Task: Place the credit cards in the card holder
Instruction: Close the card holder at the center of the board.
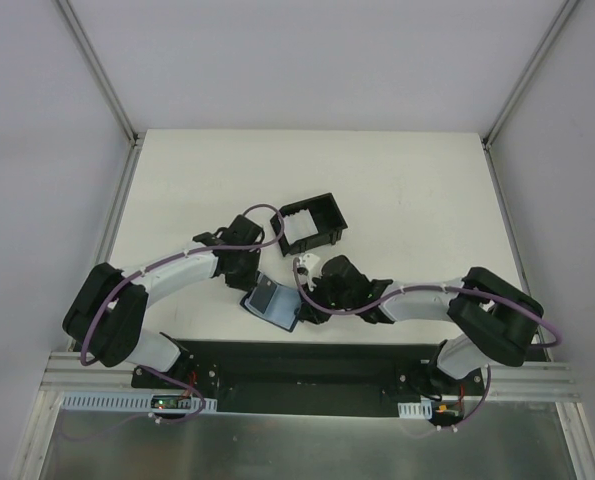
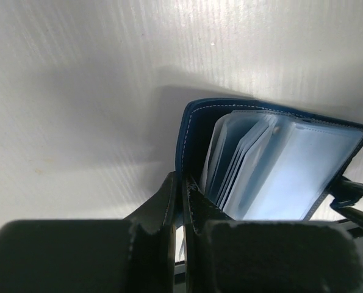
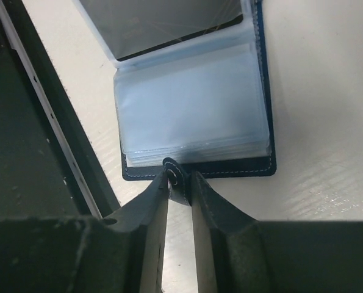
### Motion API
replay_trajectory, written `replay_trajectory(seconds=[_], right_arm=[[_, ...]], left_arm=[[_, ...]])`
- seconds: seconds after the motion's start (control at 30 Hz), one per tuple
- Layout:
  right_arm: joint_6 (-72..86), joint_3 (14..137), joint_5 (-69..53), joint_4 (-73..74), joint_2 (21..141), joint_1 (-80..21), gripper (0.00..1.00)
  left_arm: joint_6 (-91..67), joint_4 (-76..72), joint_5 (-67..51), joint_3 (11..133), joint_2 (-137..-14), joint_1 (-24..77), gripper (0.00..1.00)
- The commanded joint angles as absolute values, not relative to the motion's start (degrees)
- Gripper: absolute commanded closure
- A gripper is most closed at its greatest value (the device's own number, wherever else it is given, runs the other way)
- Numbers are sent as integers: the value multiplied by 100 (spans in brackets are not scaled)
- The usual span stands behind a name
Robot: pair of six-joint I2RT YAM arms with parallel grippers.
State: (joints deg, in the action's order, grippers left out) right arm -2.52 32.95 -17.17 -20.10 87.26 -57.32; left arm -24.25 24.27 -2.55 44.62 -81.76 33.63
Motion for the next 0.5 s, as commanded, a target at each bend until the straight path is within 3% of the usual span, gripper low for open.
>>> replay_trajectory(seconds=[0.0, 0.47], right_arm=[[-9, 3068, -2022, -2767, 8517, -5792, 77], [351, 2681, -2241, -4438, 8868, -5775, 91]], left_arm=[[-2584, 2496, -517, 4764, -8060, 3287, 100], [-2557, 2110, -2415, 4685, -7813, 3296, 94]])
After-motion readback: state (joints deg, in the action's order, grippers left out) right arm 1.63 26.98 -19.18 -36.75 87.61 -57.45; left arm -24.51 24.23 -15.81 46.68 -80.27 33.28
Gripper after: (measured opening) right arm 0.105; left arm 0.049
